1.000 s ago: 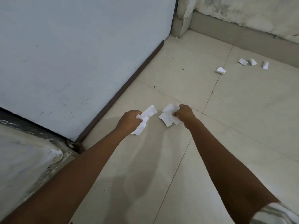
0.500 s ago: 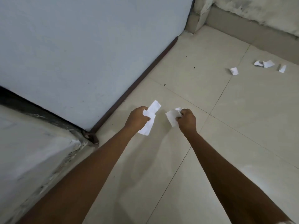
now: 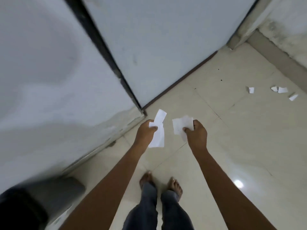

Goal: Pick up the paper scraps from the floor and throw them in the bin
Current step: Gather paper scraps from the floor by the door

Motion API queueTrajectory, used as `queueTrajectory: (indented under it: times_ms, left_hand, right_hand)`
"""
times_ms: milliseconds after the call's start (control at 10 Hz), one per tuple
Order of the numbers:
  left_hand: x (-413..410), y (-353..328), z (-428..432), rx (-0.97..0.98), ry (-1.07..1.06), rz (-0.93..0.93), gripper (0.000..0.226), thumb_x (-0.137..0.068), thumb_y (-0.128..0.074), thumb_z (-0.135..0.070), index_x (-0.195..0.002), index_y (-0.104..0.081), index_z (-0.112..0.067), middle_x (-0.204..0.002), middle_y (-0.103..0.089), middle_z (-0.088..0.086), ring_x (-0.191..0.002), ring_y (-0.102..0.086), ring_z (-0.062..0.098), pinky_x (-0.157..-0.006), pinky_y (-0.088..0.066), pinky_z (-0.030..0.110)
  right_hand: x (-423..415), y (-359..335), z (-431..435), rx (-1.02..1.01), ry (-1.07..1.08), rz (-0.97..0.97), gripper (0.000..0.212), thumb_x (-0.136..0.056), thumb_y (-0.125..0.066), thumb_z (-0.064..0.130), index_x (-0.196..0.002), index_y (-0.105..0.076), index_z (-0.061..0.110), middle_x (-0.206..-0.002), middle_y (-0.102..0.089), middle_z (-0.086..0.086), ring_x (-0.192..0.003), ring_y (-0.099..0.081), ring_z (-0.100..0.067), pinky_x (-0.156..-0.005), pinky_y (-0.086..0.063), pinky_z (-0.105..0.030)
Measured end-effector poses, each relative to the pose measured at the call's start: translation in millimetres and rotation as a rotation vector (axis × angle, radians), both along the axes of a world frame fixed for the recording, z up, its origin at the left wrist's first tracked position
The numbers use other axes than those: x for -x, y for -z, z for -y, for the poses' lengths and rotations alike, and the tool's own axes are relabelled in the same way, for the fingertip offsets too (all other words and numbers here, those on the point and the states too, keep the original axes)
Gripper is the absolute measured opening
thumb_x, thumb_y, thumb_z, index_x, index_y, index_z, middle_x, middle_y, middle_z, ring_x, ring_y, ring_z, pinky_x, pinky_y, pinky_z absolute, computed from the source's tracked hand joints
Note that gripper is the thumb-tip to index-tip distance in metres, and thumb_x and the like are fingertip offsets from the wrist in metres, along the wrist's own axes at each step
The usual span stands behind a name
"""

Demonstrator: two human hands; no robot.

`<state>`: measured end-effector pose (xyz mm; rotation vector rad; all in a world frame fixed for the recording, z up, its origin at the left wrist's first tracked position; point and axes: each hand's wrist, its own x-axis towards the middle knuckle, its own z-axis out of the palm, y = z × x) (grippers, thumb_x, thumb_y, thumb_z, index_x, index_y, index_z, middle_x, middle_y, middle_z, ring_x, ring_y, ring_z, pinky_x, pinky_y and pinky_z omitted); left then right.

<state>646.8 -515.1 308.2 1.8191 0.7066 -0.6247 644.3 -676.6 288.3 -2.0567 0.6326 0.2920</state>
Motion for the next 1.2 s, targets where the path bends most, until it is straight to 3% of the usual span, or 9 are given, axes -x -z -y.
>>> queueTrajectory:
  times_ms: [100, 200, 300, 500, 700, 900, 1000, 1100, 1200]
  left_hand:
    - [56.5, -75.6, -43.3, -0.030, -0.076, -0.042, 0.030, -0.089, -0.049, -0.007, -0.118, -0.055, -0.005, -0.100, -0.055, 0.011, -0.087, -0.050, 0.024, -0.065, -0.038, 0.028]
    - [118.1, -133.7, -100.8, -0.031, -0.219, -0.052, 0.027, -0.090, -0.049, -0.009, -0.116, -0.056, -0.006, -0.101, -0.055, 0.010, -0.087, -0.052, 0.025, -0.070, -0.040, 0.029]
    - [177.5, -166.5, -161.2, -0.012, -0.415, -0.053, 0.018, -0.090, -0.049, -0.009, -0.106, -0.056, -0.013, -0.101, -0.056, 0.008, -0.082, -0.052, 0.024, -0.061, -0.037, 0.025]
    - [299.3, -181.6, -290.2, 0.017, -0.695, -0.053, 0.037, -0.088, -0.042, 0.000, -0.122, -0.049, -0.010, -0.106, -0.048, 0.010, -0.092, -0.045, 0.026, -0.066, -0.036, 0.028]
    - [400.1, -151.7, -400.7, 0.000, -0.871, -0.073, 0.032, -0.091, -0.042, -0.005, -0.122, -0.049, -0.005, -0.101, -0.050, 0.011, -0.089, -0.047, 0.025, -0.075, -0.037, 0.033]
    - [434.6, -78.2, -470.7, 0.045, -0.992, -0.138, 0.028, -0.092, -0.043, -0.008, -0.119, -0.050, -0.005, -0.083, -0.050, 0.003, -0.081, -0.048, 0.021, -0.059, -0.035, 0.025]
    - [439.9, -31.3, -493.7, 0.099, -1.023, -0.191, 0.013, -0.093, -0.044, -0.009, -0.103, -0.053, -0.010, -0.086, -0.049, 0.005, -0.078, -0.047, 0.019, -0.067, -0.038, 0.029]
    - [442.9, 10.2, -500.1, 0.149, -1.032, -0.217, 0.027, -0.091, -0.049, -0.010, -0.117, -0.049, -0.007, -0.105, -0.057, 0.012, -0.100, -0.056, 0.029, -0.090, -0.047, 0.038]
    - [447.8, 28.3, -500.1, 0.173, -1.094, -0.220, 0.041, -0.091, -0.049, -0.007, -0.131, -0.041, -0.004, -0.108, -0.060, 0.015, -0.101, -0.054, 0.025, -0.079, -0.047, 0.029]
  right_hand:
    - [36.3, -77.3, -43.9, -0.046, -0.111, -0.062, 0.027, -0.080, -0.059, 0.002, -0.061, -0.046, 0.016, -0.064, -0.045, 0.002, -0.061, -0.041, -0.016, -0.054, -0.035, -0.015]
    - [77.9, -135.9, -98.4, -0.090, -0.239, -0.100, 0.011, -0.081, -0.059, 0.004, -0.086, -0.057, -0.006, -0.079, -0.057, -0.014, -0.073, -0.049, -0.024, -0.068, -0.038, -0.028]
    - [117.7, -169.0, -157.0, -0.115, -0.382, -0.117, 0.013, -0.083, -0.058, 0.004, -0.089, -0.057, -0.007, -0.080, -0.056, -0.012, -0.073, -0.050, -0.024, -0.064, -0.037, -0.028]
    - [213.5, -183.7, -304.2, -0.193, -0.549, -0.198, 0.016, -0.086, -0.053, 0.003, -0.098, -0.057, -0.005, -0.085, -0.056, -0.011, -0.078, -0.051, -0.025, -0.062, -0.039, -0.028]
    - [298.6, -157.8, -445.0, -0.185, -0.672, -0.309, 0.026, -0.085, -0.050, 0.002, -0.110, -0.056, -0.002, -0.105, -0.062, -0.018, -0.091, -0.055, -0.030, -0.077, -0.044, -0.035]
    - [330.9, -86.7, -535.8, -0.131, -0.762, -0.399, 0.027, -0.084, -0.051, 0.001, -0.110, -0.055, -0.001, -0.102, -0.060, -0.017, -0.092, -0.055, -0.032, -0.075, -0.046, -0.038]
    - [338.9, -40.1, -563.3, -0.110, -0.790, -0.473, 0.031, -0.084, -0.055, 0.002, -0.114, -0.050, -0.003, -0.098, -0.055, -0.013, -0.091, -0.052, -0.029, -0.072, -0.041, -0.035]
    - [344.6, -2.5, -578.1, -0.135, -0.777, -0.550, 0.046, -0.082, -0.062, 0.005, -0.124, -0.045, 0.004, -0.115, -0.058, -0.016, -0.105, -0.055, -0.034, -0.079, -0.046, -0.040]
    - [343.5, 14.1, -579.5, -0.119, -0.778, -0.585, 0.050, -0.083, -0.058, 0.003, -0.130, -0.043, 0.007, -0.125, -0.055, -0.017, -0.109, -0.056, -0.033, -0.092, -0.047, -0.041]
